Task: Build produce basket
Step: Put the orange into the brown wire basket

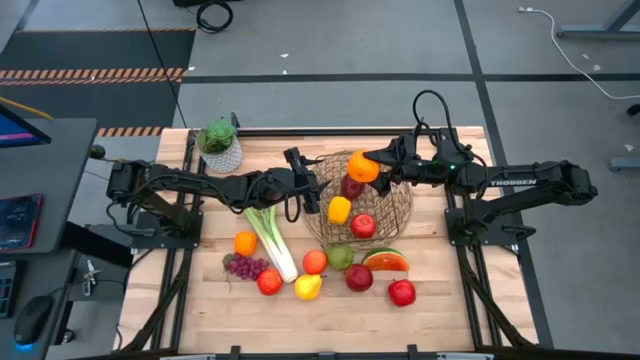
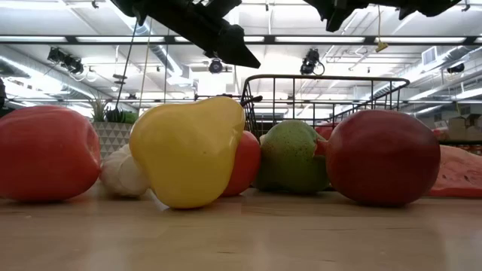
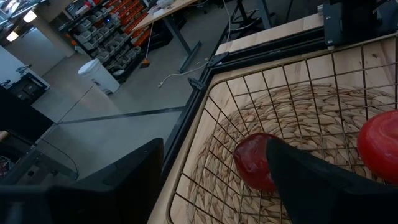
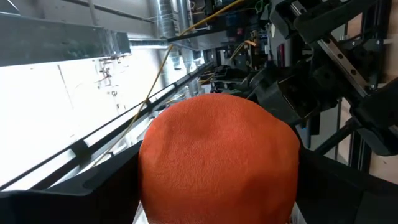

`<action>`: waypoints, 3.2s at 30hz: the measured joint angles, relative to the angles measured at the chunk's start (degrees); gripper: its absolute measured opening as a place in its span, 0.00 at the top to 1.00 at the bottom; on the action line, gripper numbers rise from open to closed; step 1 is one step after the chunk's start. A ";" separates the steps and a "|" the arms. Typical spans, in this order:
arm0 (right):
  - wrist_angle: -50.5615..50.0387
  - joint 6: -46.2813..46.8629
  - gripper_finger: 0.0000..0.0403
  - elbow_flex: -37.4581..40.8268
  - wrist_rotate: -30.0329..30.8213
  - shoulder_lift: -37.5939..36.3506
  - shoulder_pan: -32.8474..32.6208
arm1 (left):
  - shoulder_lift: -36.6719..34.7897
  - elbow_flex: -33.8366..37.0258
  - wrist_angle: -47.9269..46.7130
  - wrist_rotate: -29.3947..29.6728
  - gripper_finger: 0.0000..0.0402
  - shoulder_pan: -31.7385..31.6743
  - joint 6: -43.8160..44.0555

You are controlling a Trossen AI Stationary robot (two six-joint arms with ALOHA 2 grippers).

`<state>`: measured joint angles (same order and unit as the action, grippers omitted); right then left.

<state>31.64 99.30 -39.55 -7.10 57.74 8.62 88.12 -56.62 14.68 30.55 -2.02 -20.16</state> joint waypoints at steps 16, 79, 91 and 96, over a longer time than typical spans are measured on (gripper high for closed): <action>-0.50 -3.15 0.12 0.00 -0.02 0.00 0.00 | 0.00 0.00 0.02 0.01 0.28 0.00 0.04; -0.52 -47.08 0.12 0.00 -0.13 0.00 0.00 | 0.00 0.00 0.00 0.02 0.28 -0.02 0.07; -0.52 -59.29 0.12 0.00 -0.11 0.00 0.02 | 0.00 0.00 0.00 0.00 0.28 -0.02 0.07; -0.52 -62.18 0.12 0.00 -0.08 0.00 0.02 | 0.00 0.00 0.00 0.01 0.28 0.00 0.07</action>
<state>31.11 37.12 -39.55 -7.18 57.74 8.64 88.12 -56.62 14.68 30.55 -2.03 -20.09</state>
